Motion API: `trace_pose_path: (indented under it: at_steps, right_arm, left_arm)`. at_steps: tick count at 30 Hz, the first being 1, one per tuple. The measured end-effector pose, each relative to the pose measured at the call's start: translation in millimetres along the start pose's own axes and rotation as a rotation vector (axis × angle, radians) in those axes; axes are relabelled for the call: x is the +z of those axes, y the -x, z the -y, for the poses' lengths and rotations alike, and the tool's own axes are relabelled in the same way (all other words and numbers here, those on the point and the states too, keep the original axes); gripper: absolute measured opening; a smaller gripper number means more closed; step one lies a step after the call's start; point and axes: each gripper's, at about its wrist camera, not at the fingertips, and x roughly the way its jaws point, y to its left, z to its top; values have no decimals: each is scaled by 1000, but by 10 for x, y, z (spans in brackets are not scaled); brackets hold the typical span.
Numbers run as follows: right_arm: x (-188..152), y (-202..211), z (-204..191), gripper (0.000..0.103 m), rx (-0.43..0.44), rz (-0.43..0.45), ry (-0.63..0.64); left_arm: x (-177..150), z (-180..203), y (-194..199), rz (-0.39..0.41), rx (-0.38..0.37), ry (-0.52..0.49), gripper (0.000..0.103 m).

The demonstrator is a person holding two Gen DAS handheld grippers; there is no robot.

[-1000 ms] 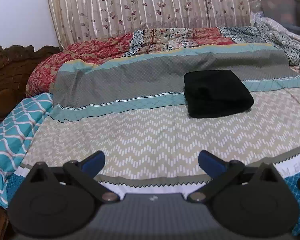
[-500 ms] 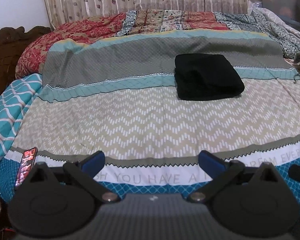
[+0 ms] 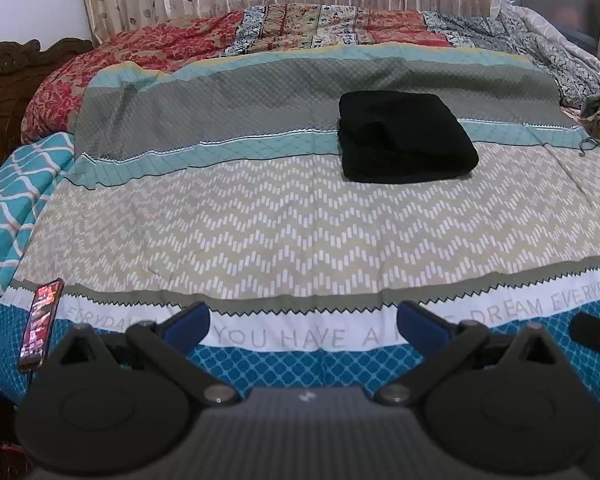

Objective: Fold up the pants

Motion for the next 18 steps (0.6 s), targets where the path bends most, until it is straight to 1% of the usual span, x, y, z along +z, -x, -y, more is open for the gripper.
trace_pose_path:
  at_steps: [11, 18]
  right_arm:
    - [-13, -14, 60, 103, 5, -17, -17]
    - [-20, -22, 94, 103, 9, -27, -29]
  left_arm:
    - [-47, 51, -26, -23, -5, -9, 103]
    - [-74, 69, -25, -37, -28, -10, 103]
